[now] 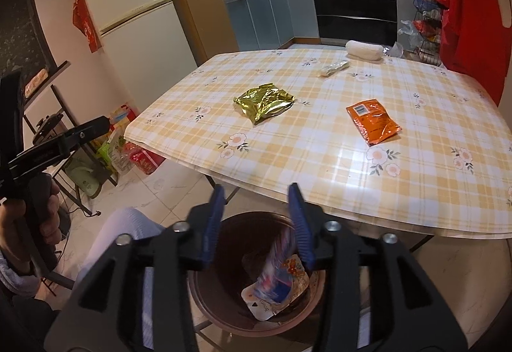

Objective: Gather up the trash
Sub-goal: 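Move both tools back toward the gold wrapper and orange packet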

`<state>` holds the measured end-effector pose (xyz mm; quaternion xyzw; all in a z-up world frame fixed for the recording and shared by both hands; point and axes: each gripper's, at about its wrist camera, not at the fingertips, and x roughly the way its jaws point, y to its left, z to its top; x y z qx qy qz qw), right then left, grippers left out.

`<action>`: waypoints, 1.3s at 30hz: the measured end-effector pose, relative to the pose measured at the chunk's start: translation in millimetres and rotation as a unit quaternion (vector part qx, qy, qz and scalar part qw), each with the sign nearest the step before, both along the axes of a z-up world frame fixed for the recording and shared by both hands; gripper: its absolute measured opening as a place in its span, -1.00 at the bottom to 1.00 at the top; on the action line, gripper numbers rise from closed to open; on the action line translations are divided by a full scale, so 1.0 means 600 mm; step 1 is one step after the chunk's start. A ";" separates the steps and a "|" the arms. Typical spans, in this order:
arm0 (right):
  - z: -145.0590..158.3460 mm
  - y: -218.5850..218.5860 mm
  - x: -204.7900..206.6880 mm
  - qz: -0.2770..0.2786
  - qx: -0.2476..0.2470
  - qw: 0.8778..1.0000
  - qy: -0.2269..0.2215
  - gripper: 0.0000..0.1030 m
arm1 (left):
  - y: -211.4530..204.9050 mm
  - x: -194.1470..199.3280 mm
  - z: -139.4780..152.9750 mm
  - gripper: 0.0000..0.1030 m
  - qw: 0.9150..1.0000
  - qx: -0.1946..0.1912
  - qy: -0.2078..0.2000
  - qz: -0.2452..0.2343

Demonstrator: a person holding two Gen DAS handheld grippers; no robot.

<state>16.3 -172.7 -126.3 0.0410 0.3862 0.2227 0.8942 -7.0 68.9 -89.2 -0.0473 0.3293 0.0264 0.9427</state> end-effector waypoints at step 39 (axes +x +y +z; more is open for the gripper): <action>-0.154 -0.125 0.386 -0.021 -0.139 0.989 0.035 0.88 | -0.024 0.203 -0.113 0.88 0.995 -0.016 0.092 -0.043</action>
